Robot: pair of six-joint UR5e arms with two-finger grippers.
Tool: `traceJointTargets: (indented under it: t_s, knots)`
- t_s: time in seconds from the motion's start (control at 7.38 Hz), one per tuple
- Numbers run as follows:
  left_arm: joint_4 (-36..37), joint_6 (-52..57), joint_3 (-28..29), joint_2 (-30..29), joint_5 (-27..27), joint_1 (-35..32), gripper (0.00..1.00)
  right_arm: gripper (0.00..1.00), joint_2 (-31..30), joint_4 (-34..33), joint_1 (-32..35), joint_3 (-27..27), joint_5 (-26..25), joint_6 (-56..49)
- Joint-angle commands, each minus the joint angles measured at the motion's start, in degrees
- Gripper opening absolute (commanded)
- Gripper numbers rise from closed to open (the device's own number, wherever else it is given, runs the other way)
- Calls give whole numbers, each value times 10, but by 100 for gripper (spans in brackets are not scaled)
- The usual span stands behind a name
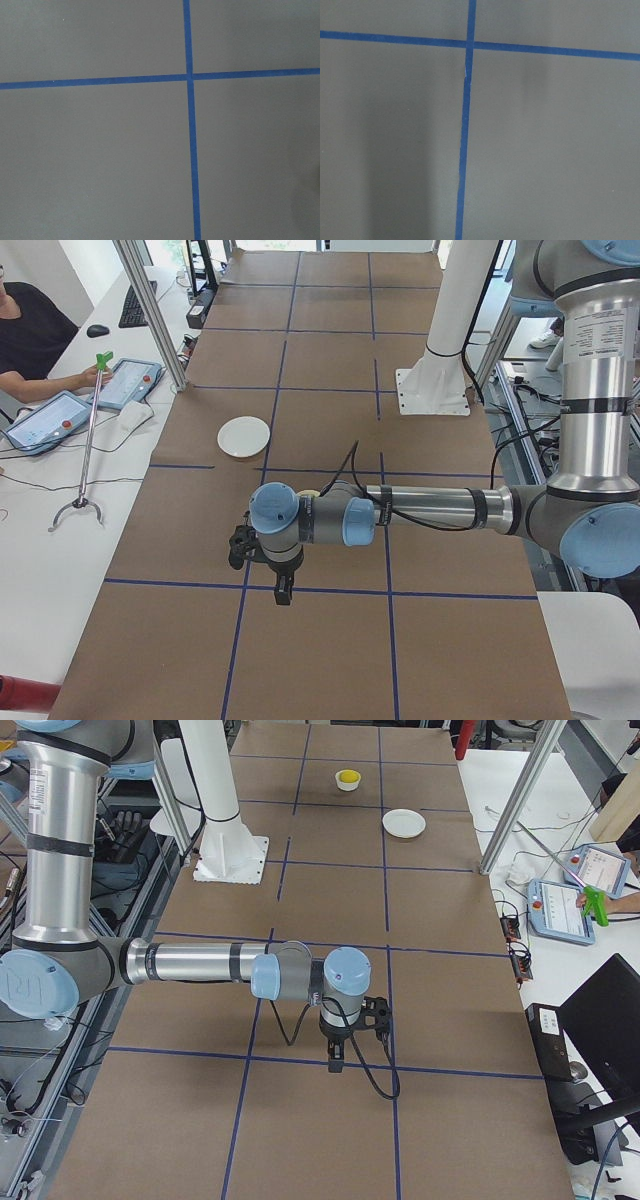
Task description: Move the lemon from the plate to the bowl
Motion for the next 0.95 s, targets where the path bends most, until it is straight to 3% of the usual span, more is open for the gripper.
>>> traceJointTargets:
  t_s: [0.0, 0.81]
  knots:
    - [0, 0, -1, 0, 0, -3, 100, 100, 0, 0, 0, 0, 0, 0]
    - [0, 2, -3, 1, -1, -9, 100, 100, 0, 0, 0, 0, 0, 0]
